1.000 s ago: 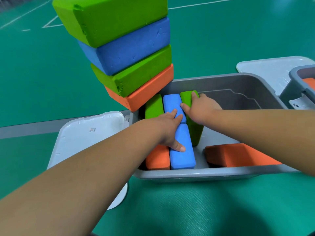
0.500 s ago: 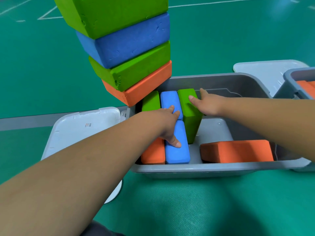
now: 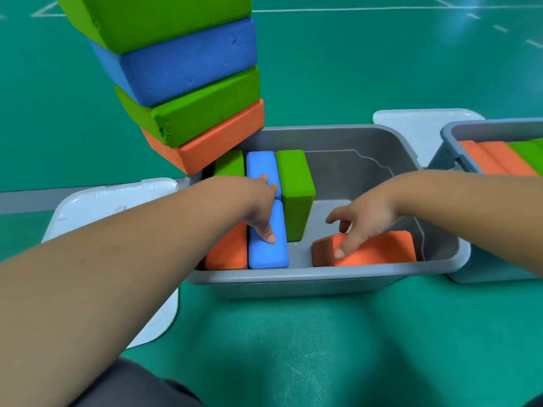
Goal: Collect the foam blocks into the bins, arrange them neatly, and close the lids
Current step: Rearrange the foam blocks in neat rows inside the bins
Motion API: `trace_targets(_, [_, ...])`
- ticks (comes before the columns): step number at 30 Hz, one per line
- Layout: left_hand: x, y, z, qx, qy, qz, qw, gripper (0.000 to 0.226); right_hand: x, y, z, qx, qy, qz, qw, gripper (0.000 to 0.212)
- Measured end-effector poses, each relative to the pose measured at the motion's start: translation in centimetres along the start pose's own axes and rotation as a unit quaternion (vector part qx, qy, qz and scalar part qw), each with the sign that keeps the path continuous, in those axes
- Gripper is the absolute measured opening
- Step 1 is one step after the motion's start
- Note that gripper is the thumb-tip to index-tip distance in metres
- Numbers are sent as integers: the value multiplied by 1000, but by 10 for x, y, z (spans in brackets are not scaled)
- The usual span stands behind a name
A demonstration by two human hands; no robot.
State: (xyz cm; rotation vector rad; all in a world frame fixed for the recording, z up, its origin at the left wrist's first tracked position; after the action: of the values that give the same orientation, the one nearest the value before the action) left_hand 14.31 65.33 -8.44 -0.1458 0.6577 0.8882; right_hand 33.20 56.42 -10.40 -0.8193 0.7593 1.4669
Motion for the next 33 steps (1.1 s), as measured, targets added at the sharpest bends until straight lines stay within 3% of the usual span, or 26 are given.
trace_targets(5, [-9,-8,3,20,-4,-6,1000,119,11,-8,-13,-65,0,-16,998,118])
trace_targets(10, [-11,-16,5,-7,-41,-48,998,110,8,-12,-5,-31,-21,12,999,117])
trace_targets(17, [-16,-34,13,-29,-97,-121,988,91,-2,-26,16,48,-124,48,990,75])
trace_targets(20, [-13,-38,11,-28,-95,-129,987,89,-6,-30,20,46,-158,51,985,70])
trace_targets(28, [-13,-36,18,-15,-118,-136,984,81,3,-29,17,35,-165,23,985,80])
trace_targets(33, [-10,-34,8,-10,-104,-139,985,79,6,-33,11,49,-140,20,989,131])
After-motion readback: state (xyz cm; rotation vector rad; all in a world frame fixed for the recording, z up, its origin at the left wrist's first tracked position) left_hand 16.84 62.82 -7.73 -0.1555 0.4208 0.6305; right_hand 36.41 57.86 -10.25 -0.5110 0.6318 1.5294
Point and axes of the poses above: each hand's wrist, its own x-axis towards the middle knuckle, its own z-axis out of the back of the hand, y = z × x, the point moved 8 cm from there along x, towards the middle knuckle, and after that the axes turned 3 degrees about -x, right-handed, at the moved point
